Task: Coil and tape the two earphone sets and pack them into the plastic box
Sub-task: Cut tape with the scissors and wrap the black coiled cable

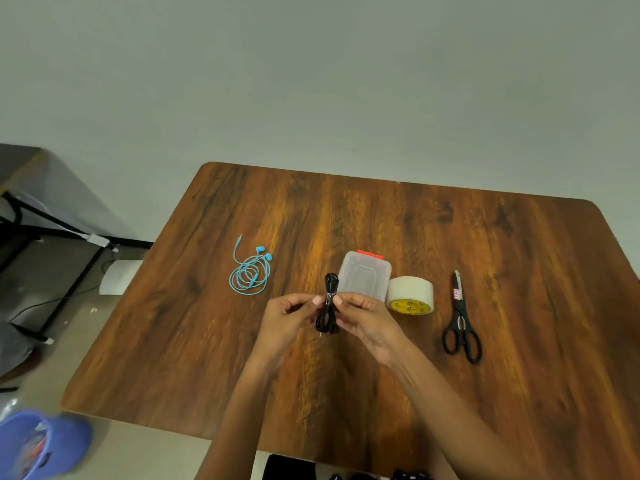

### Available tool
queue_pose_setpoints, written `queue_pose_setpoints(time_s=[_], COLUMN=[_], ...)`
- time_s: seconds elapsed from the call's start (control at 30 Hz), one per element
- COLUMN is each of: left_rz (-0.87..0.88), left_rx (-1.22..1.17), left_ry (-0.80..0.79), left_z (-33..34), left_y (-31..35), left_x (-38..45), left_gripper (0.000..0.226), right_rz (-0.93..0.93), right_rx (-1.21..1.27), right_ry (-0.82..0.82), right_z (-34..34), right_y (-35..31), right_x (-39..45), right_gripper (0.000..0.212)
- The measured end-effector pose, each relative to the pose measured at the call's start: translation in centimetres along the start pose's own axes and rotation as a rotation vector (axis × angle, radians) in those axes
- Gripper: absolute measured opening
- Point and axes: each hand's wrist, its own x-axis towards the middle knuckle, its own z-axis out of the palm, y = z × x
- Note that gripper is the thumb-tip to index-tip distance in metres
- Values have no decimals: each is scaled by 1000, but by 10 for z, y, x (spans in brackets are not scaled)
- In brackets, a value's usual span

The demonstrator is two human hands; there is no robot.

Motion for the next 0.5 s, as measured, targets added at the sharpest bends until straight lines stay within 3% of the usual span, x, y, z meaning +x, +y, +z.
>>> queue_pose_setpoints(time_s=[0.23, 0.5], left_rz=[-69, -208], left_rx=[19, 85], left_ry=[182, 373], left_z=[-91, -195], left_y=[-14, -44], left_x=[24, 54], left_gripper=[13, 15], right_rz=[112, 198], right_rx=[-167, -300], right_ry=[20, 76], right_z=[89, 185], right_y=[23, 80], right_x=[56, 132], right_gripper=[9, 23])
